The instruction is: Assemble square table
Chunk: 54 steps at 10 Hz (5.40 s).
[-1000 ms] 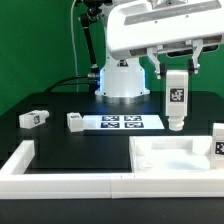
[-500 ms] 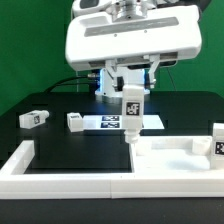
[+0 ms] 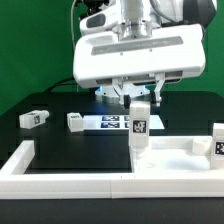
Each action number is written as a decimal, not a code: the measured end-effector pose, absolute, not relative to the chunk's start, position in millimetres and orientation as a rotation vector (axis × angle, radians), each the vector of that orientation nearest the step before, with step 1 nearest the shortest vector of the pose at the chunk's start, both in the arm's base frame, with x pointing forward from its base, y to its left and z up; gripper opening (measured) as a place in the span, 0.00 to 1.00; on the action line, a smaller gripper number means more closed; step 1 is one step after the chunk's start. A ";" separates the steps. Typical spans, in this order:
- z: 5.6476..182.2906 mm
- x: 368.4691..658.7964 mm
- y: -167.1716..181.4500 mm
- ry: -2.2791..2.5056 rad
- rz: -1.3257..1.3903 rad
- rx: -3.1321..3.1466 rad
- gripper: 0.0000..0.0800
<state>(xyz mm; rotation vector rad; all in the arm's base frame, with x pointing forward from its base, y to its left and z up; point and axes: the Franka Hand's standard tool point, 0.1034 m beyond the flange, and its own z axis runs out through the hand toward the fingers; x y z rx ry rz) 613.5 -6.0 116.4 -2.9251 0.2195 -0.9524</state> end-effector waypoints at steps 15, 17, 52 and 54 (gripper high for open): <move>93.5 613.4 8.7 0.218 -0.893 -2.936 0.37; 92.9 613.2 8.2 0.214 -0.892 -2.938 0.37; 74.6 628.7 -3.9 0.965 -0.039 -2.773 0.37; 73.0 628.5 -5.4 1.494 0.004 -2.531 0.37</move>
Offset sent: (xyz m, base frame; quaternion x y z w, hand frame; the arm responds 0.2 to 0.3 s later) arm 0.0035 0.0099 -0.0029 -0.0052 0.0018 0.0124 0.9999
